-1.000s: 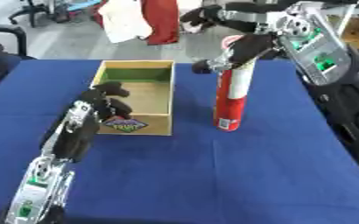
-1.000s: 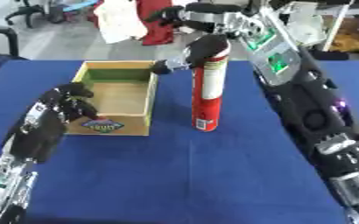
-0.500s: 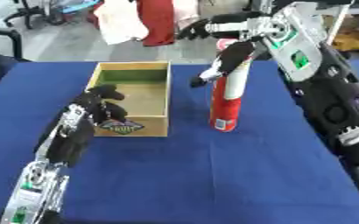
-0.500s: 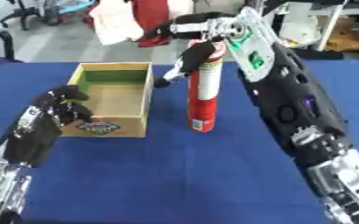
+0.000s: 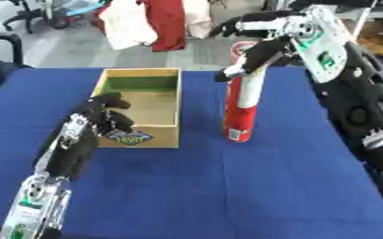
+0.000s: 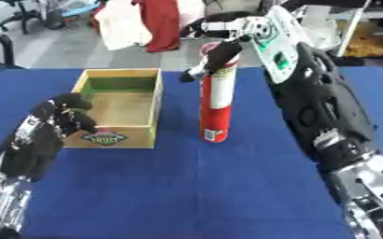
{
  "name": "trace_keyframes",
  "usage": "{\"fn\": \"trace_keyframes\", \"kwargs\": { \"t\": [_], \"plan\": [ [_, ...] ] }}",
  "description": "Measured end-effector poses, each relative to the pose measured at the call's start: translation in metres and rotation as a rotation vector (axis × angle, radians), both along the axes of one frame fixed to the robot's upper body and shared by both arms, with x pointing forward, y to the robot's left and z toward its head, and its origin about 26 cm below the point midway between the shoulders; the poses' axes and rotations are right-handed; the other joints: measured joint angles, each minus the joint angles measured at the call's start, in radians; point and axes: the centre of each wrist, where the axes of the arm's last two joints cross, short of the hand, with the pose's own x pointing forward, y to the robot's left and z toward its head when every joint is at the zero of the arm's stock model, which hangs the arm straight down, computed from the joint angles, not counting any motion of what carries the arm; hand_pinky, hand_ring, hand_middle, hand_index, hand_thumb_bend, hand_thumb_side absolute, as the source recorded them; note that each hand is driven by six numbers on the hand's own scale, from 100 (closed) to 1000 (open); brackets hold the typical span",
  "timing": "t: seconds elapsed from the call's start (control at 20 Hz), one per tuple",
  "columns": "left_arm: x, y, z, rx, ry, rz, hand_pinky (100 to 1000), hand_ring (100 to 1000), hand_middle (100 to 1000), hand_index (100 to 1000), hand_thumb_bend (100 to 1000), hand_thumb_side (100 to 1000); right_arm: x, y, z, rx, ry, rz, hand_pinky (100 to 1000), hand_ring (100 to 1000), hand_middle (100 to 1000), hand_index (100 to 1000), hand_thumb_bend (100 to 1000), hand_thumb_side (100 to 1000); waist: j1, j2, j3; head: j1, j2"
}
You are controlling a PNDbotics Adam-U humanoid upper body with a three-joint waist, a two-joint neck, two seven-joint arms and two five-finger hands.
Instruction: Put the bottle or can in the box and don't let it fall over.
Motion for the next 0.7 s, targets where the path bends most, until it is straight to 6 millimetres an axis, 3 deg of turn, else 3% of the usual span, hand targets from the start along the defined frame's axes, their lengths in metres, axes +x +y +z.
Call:
{"fn": "trace_keyframes", "kwargs": {
  "t": [0.7],
  "plan": [
    [0.000,0.000,0.000,0.000,0.000,0.000,618,615,686,831,100,791,0.008,-0.021,0.001,-0.095,0.052,-0.094,973,1000,962,947,545,511,-0.007,-0.006,0.003,-0.005,-0.001]
  ]
}}
